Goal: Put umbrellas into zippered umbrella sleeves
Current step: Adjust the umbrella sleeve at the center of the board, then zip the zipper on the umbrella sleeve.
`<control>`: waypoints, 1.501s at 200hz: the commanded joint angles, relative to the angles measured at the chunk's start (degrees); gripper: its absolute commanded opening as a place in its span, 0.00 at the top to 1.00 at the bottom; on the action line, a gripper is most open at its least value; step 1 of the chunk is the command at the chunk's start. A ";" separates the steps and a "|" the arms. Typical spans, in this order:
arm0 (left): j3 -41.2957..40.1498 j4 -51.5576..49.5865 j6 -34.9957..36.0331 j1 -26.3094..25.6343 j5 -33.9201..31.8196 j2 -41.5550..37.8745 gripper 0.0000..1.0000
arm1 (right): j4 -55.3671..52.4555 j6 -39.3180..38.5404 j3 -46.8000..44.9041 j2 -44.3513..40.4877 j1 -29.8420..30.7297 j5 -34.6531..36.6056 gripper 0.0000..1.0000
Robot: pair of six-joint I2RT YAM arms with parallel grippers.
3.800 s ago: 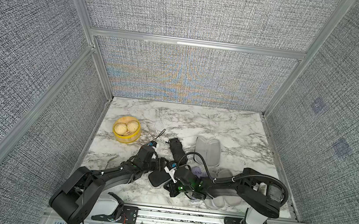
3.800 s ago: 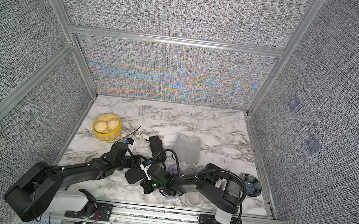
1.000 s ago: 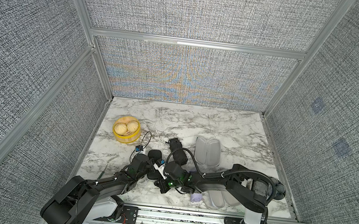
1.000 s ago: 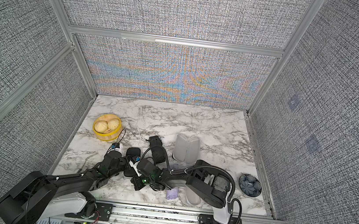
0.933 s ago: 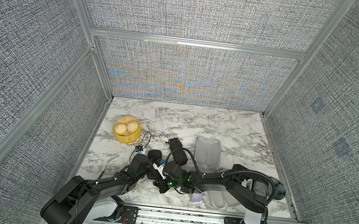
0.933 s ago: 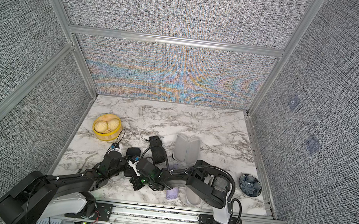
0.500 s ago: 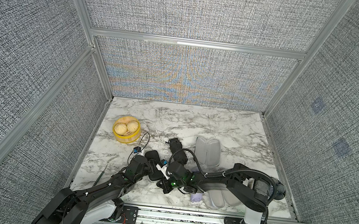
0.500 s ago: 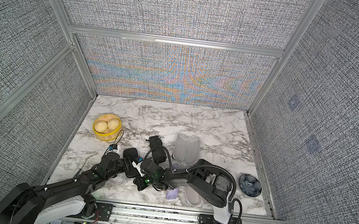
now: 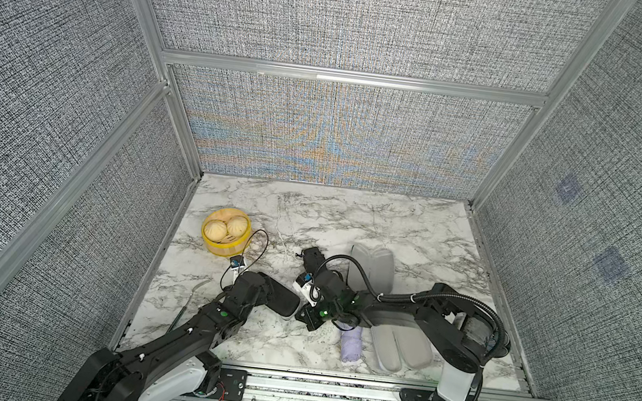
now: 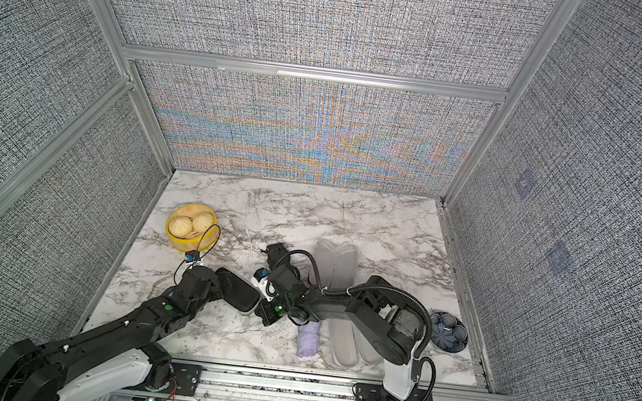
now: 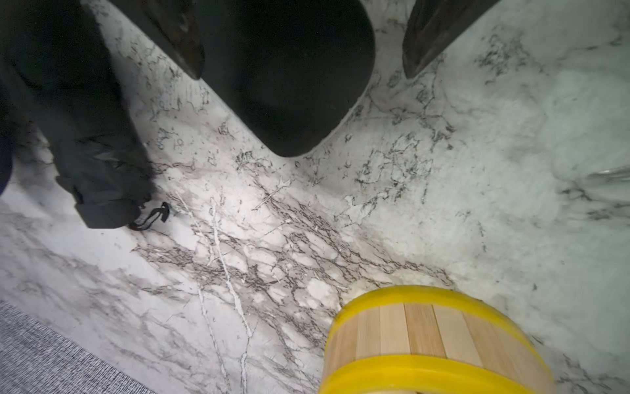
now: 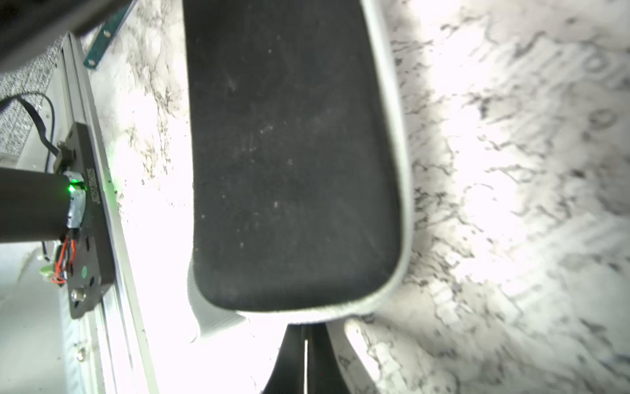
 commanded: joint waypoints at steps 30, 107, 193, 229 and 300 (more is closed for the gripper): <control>5.21 -1.58 4.16 0.49 -7.32 7.17 0.10 | -5.38 -3.16 -0.80 -0.26 -0.29 0.62 1.00; 3.86 11.70 6.44 1.78 6.14 17.39 0.23 | -3.77 -2.48 -2.39 -1.26 -0.40 1.05 1.00; 1.59 6.26 -0.70 1.77 4.55 18.18 0.52 | 0.67 7.94 -5.30 -4.43 5.30 6.84 1.00; 1.53 9.42 -1.34 1.77 6.69 21.81 0.60 | 1.09 9.35 -3.98 -5.43 8.78 9.01 1.00; 0.18 11.50 -1.50 1.69 10.06 21.03 0.74 | 3.03 10.59 2.39 -0.33 9.43 8.42 1.00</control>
